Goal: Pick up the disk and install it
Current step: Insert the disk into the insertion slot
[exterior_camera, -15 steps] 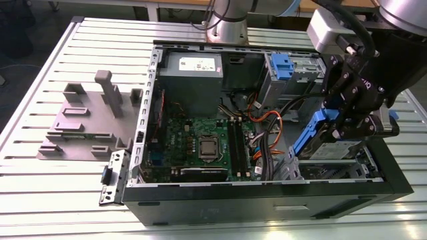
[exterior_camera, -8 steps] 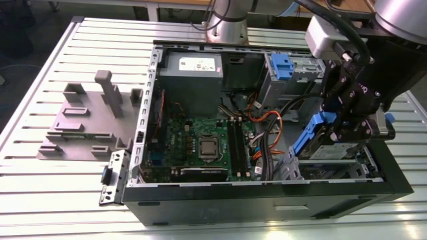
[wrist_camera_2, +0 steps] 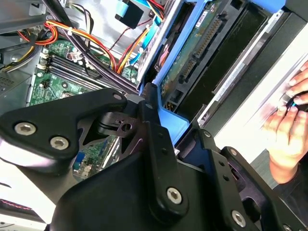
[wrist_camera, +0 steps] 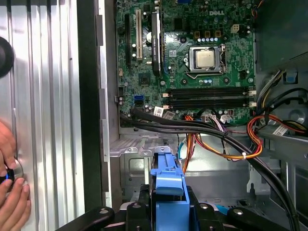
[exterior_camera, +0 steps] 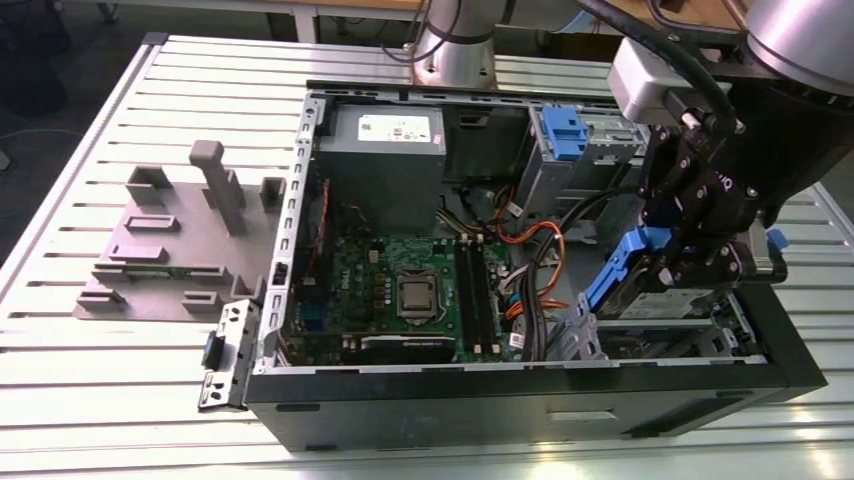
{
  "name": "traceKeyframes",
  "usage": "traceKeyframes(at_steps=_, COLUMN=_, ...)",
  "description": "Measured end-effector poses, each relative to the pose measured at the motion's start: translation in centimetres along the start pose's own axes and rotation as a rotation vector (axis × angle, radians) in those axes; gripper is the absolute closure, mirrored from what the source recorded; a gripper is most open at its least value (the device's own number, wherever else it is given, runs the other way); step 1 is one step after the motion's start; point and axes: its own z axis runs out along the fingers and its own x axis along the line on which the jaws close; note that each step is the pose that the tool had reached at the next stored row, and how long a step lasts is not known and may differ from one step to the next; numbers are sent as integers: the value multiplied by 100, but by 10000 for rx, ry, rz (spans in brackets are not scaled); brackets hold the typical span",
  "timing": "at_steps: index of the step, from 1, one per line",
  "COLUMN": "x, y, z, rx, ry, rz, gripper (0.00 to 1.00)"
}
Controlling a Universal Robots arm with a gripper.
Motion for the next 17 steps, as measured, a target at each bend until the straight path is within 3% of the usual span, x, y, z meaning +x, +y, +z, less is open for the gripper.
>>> traceKeyframes(at_steps=11, x=-1, y=0, z=7, rx=0, ry=-3, rz=0, gripper=64)
traceKeyframes(at_steps=17, x=-2, y=1, z=63, rx=0, ry=-2, rz=0, gripper=64)
